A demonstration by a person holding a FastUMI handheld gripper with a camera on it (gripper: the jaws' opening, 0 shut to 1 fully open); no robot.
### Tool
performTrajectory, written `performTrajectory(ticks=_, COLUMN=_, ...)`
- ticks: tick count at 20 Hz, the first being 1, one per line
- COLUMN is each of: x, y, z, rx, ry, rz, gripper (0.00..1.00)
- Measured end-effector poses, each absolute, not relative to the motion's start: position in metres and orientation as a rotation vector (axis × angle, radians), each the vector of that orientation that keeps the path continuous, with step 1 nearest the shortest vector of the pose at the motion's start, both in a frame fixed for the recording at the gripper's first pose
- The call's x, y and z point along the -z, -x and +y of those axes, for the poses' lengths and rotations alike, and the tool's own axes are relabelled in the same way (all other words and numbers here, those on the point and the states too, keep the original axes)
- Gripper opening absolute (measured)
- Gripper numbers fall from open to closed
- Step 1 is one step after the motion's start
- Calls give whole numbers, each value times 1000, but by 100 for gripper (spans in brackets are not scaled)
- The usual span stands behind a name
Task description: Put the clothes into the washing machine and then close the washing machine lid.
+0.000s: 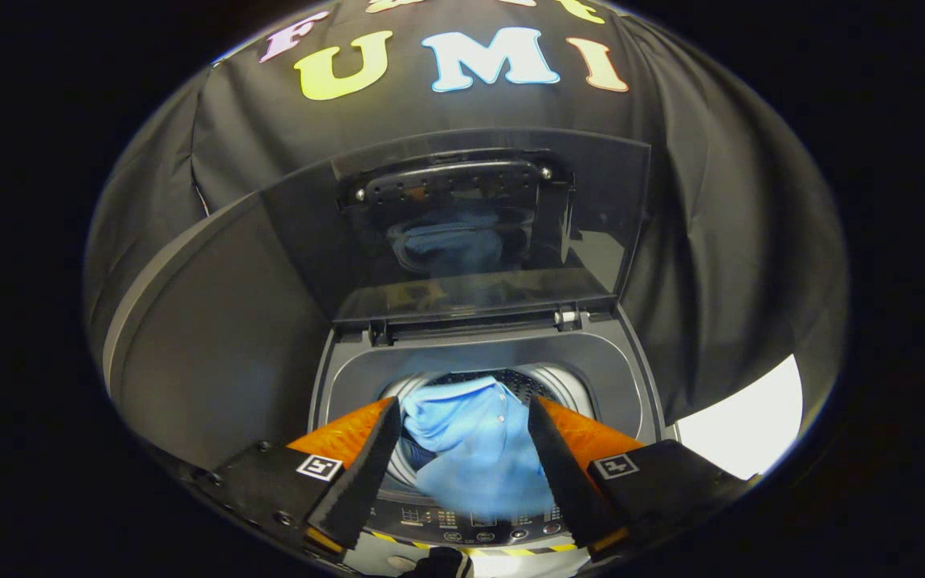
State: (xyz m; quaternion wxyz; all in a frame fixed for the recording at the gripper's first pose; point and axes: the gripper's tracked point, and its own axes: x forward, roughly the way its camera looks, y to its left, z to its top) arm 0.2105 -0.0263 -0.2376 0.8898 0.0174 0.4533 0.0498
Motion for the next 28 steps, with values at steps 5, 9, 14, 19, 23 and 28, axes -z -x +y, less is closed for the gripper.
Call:
performTrajectory(ticks=5, x=245, y=-204, z=-22, rx=-99, ry=-10, rz=955, gripper=98)
performTrajectory(ticks=9, x=243, y=-207, z=-18, rx=-101, ry=1, rz=940, gripper=98)
performTrajectory(ticks=14, x=235, y=-213, z=-11, rx=-108, ry=2, rz=913, gripper=98)
performTrajectory(ticks=19, x=203, y=-233, z=-9, rx=-122, ry=28, rz=779, gripper=98)
performTrajectory(ticks=23, x=168, y=-251, z=-2, rx=-141, ry=20, rz=634, gripper=97)
performTrajectory(ticks=28, x=114, y=-279, z=8, rx=-157, ry=16, rz=432, gripper=97)
